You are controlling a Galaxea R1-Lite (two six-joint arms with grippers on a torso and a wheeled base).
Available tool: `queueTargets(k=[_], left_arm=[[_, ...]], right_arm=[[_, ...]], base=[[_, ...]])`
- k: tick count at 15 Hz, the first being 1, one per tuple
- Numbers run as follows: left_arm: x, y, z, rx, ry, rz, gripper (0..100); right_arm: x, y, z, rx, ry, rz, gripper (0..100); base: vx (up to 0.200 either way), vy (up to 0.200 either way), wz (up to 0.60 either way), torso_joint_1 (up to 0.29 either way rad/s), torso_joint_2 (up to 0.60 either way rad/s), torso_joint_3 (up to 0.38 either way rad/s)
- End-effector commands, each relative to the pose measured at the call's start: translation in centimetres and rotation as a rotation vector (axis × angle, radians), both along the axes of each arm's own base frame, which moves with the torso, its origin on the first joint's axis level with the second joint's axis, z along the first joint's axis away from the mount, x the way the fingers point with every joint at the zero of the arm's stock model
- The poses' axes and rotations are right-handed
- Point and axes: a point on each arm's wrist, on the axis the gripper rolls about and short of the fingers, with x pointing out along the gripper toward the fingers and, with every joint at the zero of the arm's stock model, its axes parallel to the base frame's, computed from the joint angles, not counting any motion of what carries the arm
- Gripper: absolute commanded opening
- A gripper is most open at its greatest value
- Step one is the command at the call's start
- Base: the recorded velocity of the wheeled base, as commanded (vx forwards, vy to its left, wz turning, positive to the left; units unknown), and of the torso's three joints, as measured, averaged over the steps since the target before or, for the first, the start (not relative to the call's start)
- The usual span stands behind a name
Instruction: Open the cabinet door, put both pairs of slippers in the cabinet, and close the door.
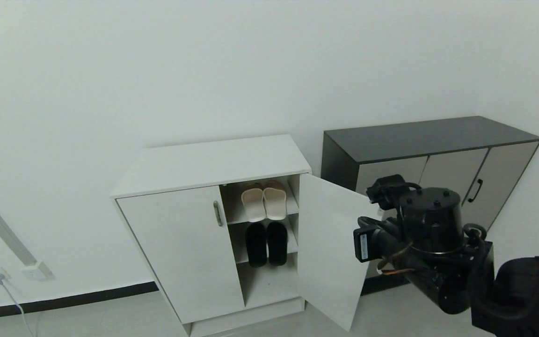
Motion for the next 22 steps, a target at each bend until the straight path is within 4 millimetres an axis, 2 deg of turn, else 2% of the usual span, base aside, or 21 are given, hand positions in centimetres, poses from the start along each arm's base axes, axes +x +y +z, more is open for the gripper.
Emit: queueTargets(k=[1, 6, 12, 17, 22], left_arm=[[0.0, 0.0, 0.0, 0.0, 0.001, -0.001, 0], [0.0, 0.0, 0.0, 0.0, 0.001, 0.001, 0], [0.0, 0.0, 0.0, 0.0, 0.001, 0.001, 0], [0.0, 0.0, 0.0, 0.0, 0.001, 0.001, 0], [0.0, 0.0, 0.0, 0.0, 0.001, 0.001, 0]], right_arm=[[3.6, -0.4, 0.9, -0.008, -0.002, -0.072, 0], [9.1, -1.6, 2.4, 0.023, 0.005, -0.121, 0], [14.6, -3.8, 0.8, 0.048, 0.053, -0.148, 0], [16.9, -4.7, -2.1, 0.029, 0.105, -0.177, 0], [18.7, -5.1, -3.5, 0.027, 0.11, -0.2, 0]], base=[[0.0, 0.0, 0.0, 0.0, 0.0, 0.0], [0.0, 0.0, 0.0, 0.0, 0.0, 0.0], [0.0, 0.0, 0.0, 0.0, 0.0, 0.0], [0.0, 0.0, 0.0, 0.0, 0.0, 0.0], [0.0, 0.0, 0.0, 0.0, 0.0, 0.0]])
